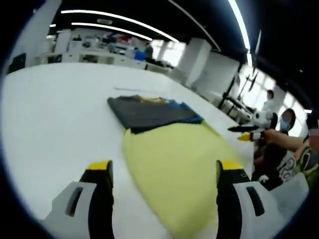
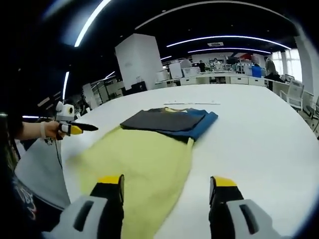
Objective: Fold the garment on the visible template until the final outline fits inside the template.
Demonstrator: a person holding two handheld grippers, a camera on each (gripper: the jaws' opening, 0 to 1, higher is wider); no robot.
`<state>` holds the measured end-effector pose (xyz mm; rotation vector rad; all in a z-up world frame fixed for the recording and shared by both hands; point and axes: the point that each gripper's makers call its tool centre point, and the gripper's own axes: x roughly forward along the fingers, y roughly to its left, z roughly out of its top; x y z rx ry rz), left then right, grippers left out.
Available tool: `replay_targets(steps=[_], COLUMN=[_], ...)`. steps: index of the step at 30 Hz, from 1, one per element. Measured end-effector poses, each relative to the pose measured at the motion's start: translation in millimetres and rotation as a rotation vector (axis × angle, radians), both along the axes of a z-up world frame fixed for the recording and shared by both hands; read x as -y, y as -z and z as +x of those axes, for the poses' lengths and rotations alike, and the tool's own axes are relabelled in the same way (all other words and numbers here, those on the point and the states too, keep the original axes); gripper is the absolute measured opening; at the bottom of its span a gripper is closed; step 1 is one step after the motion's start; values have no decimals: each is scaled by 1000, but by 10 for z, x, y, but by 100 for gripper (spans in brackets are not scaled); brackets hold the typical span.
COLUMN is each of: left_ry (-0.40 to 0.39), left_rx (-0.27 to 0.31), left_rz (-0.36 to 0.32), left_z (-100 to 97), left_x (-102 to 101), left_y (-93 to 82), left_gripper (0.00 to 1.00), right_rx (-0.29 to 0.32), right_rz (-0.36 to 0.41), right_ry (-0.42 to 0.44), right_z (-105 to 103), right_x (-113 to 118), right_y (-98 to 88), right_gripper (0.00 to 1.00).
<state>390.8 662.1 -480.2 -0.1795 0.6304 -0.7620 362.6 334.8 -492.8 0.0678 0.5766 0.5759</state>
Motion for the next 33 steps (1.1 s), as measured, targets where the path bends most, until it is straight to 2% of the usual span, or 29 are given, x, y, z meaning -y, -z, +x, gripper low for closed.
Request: replay_targets(steps=[3, 4, 7, 10, 13, 14, 15, 16, 18, 21, 23, 25, 27, 28, 29, 32, 33], left_ry=[-27, -39, -34, -45, -33, -27, -21, -17, -18, 4, 16, -2, 2, -3, -2, -11, -9], left_rx=[-64, -107, -93, -117, -135, -153, -197, -203, -261, -282, -308, -349, -342, -371, -364, -391, -401], left_rz=[-21, -16, -1, 23, 47, 55, 81, 88, 111, 111, 91, 71, 69, 72, 70, 51, 45], left_z=[-185, -266, -344, -416, -494, -529, -601, -621, -709, -795, -854, -899, -909, -952, -940, -966, -982], left_x=[-96, -129, -157, -197, -192, -191, -209, -204, -218, -161, -116, -96, -87, -96, -99, -105, -98], left_y=[36, 71, 63, 91, 97, 111, 156, 171, 241, 278, 286, 316, 330, 345, 343, 349, 349], left_gripper=[77, 76, 75, 72, 69, 68, 68, 68, 66, 55, 50, 48, 48, 44, 43, 41, 39], right_rx=[-10, -15, -25, -42, -71, -70, -71, -80, -103, -109, -125, -136, -160, -172, -183, -248, -246], right_rz=[-18, -22, -21, -18, -41, -52, -65, -67, -90, -149, -155, -159, -156, -154, -149, -116, -119], right_ry=[-8, -6, 0, 0, -34, -42, -59, -67, -77, -116, -128, -138, -147, -149, -149, -123, -122], right_z=[-124, -151, -215, -275, -391, -416, -462, -502, -566, -675, -728, -766, -816, -837, -852, -895, -891], right_x=[26, 40, 70, 91, 79, 76, 63, 51, 60, 59, 47, 36, 24, 21, 17, 11, 16], right_y=[32, 47, 69, 95, 124, 126, 125, 131, 167, 198, 214, 228, 261, 278, 294, 356, 362], right_gripper=[66, 66, 65, 64, 61, 60, 59, 58, 56, 48, 46, 42, 35, 33, 30, 27, 23])
